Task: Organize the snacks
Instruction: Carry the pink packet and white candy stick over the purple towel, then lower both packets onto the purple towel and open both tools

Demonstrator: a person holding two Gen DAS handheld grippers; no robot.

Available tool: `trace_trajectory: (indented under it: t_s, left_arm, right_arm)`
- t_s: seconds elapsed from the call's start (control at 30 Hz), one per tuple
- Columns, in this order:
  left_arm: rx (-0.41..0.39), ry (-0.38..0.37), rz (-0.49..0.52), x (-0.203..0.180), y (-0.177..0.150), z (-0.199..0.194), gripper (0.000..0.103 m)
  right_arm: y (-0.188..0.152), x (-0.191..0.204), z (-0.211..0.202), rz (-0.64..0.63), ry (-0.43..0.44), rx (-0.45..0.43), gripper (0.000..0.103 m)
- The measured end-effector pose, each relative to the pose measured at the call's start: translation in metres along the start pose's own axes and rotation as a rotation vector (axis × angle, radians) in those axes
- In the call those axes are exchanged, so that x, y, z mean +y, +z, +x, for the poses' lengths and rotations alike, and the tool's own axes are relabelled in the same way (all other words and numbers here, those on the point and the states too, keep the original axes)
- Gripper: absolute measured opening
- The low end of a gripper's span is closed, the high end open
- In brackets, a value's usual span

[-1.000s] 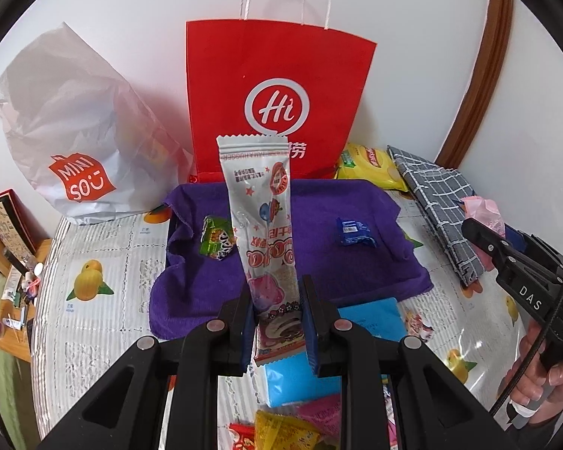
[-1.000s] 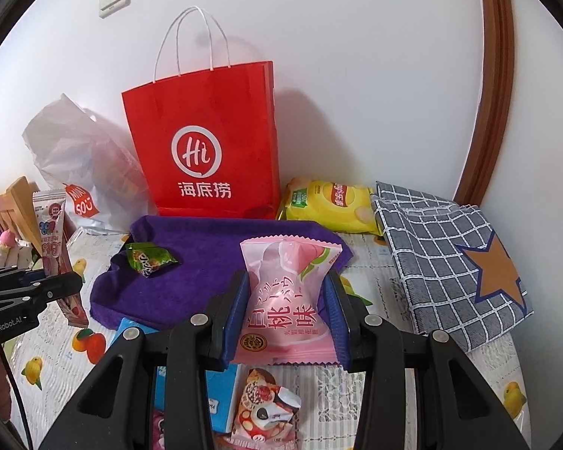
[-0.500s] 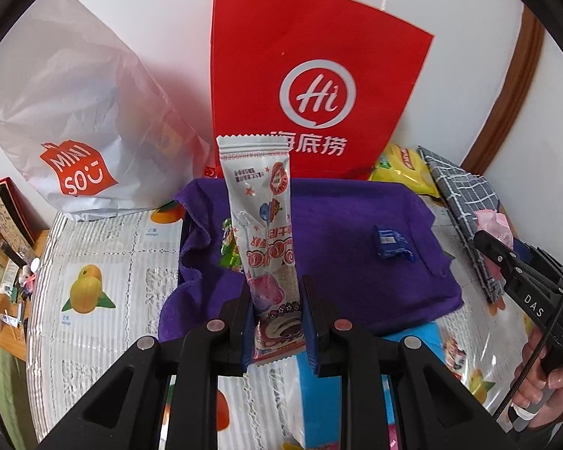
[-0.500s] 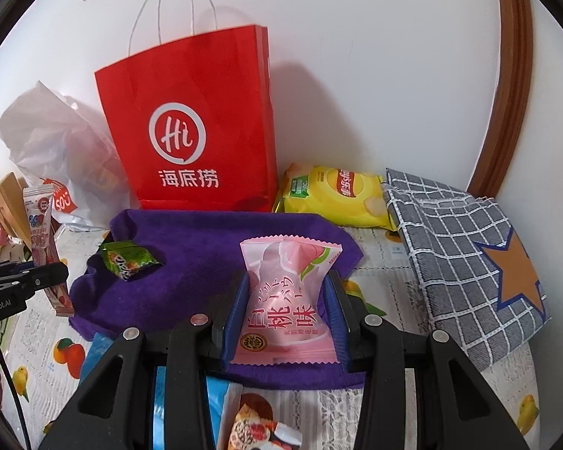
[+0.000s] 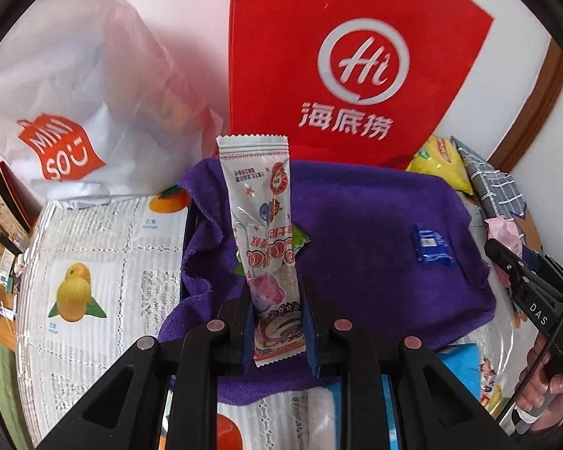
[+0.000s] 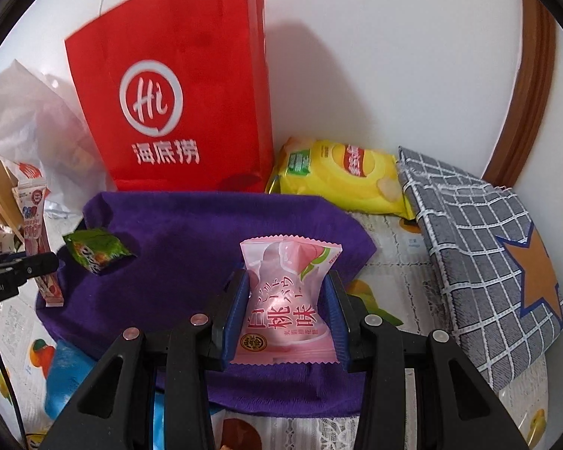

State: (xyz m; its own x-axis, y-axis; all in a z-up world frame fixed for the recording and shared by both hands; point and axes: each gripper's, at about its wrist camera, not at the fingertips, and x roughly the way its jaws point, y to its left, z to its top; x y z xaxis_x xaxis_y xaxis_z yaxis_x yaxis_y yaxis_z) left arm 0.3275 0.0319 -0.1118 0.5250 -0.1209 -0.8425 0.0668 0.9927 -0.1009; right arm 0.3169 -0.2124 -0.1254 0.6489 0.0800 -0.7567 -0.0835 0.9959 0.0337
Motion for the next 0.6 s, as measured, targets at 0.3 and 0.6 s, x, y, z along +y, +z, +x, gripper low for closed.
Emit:
trace_trajectory:
  t_s: [0.3, 0.6]
  left_arm:
    - [0.057, -0.006, -0.006, 0.001, 0.001, 0.031, 0.021]
    - [0.087, -0.025, -0.001, -0.003, -0.002, 0.049, 0.021]
  right_arm:
    - [-0.012, 0.004, 0.035, -0.019, 0.027, 0.083, 0.041]
    - [-0.020, 0.003, 0.051, -0.025, 0.034, 0.138, 0.041]
